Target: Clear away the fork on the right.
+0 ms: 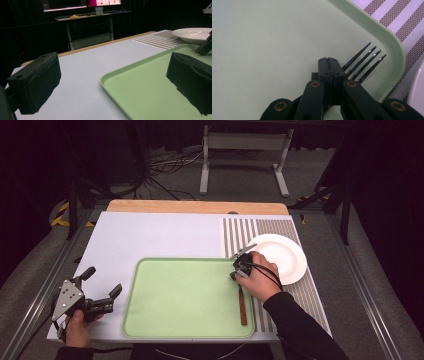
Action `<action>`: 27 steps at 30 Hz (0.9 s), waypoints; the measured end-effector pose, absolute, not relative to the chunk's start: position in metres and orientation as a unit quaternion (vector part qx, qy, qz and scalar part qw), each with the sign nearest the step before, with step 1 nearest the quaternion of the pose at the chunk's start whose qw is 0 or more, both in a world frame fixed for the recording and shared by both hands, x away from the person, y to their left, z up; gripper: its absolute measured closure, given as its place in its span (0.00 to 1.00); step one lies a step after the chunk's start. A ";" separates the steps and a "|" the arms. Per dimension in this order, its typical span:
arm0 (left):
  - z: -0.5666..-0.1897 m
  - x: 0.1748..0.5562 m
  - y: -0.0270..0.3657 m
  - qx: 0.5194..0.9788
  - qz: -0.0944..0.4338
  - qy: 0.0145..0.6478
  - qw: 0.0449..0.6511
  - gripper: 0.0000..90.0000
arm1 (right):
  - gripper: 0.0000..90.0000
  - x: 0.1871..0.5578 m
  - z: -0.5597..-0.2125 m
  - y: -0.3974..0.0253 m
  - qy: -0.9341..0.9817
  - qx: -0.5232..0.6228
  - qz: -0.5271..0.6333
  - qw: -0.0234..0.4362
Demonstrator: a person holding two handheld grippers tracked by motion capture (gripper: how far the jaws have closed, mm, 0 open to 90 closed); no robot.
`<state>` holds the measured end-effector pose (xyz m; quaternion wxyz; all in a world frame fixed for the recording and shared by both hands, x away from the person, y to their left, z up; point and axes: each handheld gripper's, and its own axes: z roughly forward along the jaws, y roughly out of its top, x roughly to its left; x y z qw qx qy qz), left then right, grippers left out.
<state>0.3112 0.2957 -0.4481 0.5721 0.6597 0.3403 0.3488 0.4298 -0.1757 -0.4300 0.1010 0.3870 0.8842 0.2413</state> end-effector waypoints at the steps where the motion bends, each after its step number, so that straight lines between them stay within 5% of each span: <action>1: -0.448 0.311 0.296 0.660 0.348 0.340 0.572 0.00 | 1.00 0.430 -0.430 -0.176 0.884 0.388 0.242 0.102; 7: -0.449 0.311 0.296 0.660 0.348 0.342 0.571 0.00 | 0.91 0.427 -0.425 -0.178 0.880 0.376 0.272 0.104; 14: -0.449 0.311 0.296 0.659 0.349 0.343 0.571 0.00 | 0.40 0.419 -0.402 -0.178 0.862 0.321 0.377 0.107; 21: -0.449 0.311 0.296 0.661 0.350 0.342 0.569 0.00 | 0.19 0.407 -0.384 -0.184 0.872 0.244 0.395 0.154; 27: -0.449 0.311 0.296 0.660 0.349 0.342 0.570 0.00 | 0.14 0.392 -0.374 -0.200 0.853 0.230 0.437 0.170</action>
